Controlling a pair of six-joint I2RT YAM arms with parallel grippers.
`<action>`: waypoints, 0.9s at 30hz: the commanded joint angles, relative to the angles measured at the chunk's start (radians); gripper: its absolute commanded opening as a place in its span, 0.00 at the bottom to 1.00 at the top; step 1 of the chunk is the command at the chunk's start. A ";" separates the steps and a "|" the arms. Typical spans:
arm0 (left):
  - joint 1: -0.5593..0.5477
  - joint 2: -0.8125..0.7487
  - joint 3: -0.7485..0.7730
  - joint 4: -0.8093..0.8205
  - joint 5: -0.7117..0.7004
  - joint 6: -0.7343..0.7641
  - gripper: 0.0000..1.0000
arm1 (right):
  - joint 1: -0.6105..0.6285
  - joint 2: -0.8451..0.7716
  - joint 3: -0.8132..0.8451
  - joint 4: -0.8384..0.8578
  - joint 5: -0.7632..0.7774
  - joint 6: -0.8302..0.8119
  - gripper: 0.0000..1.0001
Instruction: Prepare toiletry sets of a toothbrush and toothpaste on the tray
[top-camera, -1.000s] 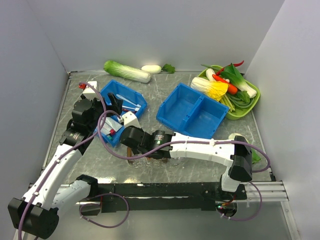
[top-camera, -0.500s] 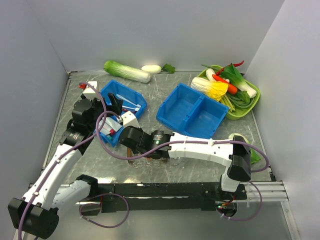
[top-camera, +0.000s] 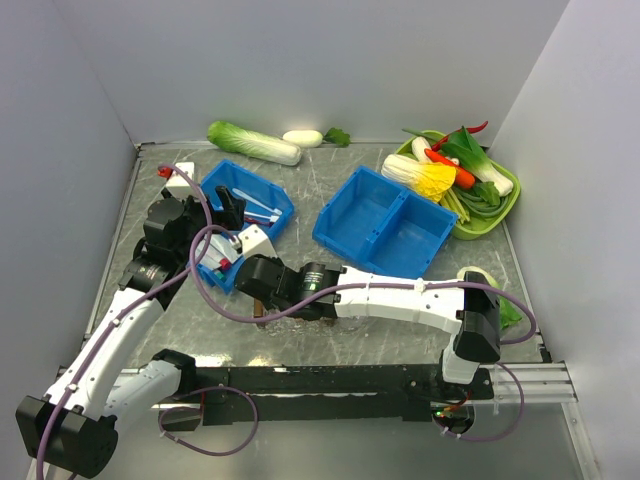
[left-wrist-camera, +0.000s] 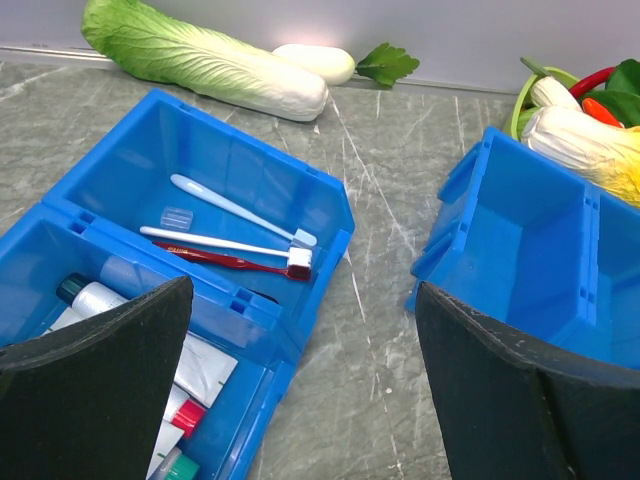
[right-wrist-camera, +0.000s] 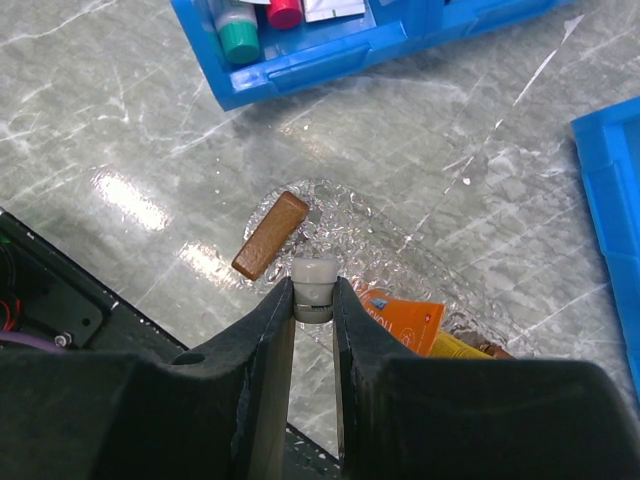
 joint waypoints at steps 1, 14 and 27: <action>0.004 0.000 0.005 0.044 0.021 0.010 0.96 | 0.020 0.025 0.021 -0.008 -0.007 -0.058 0.00; 0.004 -0.002 0.005 0.045 0.024 0.010 0.96 | 0.043 0.043 0.045 -0.001 -0.071 -0.188 0.00; 0.004 0.001 0.005 0.044 0.022 0.010 0.97 | 0.043 0.025 0.061 -0.039 -0.116 -0.182 0.00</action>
